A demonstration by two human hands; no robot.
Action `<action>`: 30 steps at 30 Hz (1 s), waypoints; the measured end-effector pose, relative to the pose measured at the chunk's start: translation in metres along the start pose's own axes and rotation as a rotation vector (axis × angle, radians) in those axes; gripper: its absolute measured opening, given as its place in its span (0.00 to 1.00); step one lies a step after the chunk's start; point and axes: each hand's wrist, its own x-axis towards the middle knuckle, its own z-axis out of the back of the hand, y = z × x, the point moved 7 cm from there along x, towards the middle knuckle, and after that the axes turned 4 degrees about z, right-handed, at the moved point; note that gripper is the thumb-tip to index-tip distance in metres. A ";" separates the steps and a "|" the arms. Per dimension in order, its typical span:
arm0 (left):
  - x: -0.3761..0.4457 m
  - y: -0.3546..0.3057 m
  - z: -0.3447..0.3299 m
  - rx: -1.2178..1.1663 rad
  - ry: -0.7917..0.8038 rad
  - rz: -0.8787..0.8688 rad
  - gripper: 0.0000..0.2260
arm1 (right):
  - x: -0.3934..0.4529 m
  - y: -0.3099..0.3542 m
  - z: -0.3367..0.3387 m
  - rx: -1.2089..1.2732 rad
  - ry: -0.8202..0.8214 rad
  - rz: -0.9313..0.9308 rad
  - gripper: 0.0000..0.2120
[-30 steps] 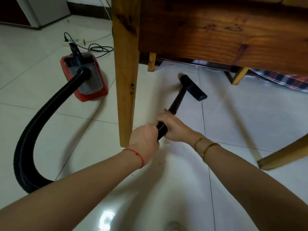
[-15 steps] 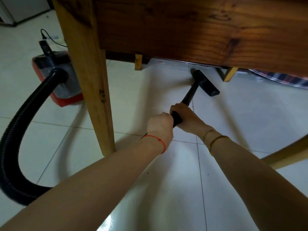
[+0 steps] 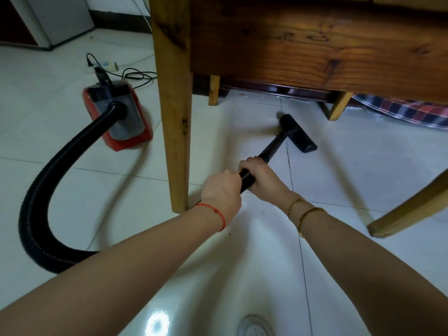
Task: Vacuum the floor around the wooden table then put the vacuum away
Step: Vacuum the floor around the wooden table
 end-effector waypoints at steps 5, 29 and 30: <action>-0.046 0.037 0.014 0.031 0.014 0.042 0.09 | -0.004 0.059 -0.012 0.062 0.055 0.023 0.08; -0.122 0.080 0.038 0.056 0.078 0.089 0.08 | -0.014 0.152 -0.022 0.148 0.162 0.201 0.10; -0.118 0.077 0.036 0.044 0.075 0.089 0.08 | -0.012 0.146 -0.022 0.145 0.163 0.199 0.10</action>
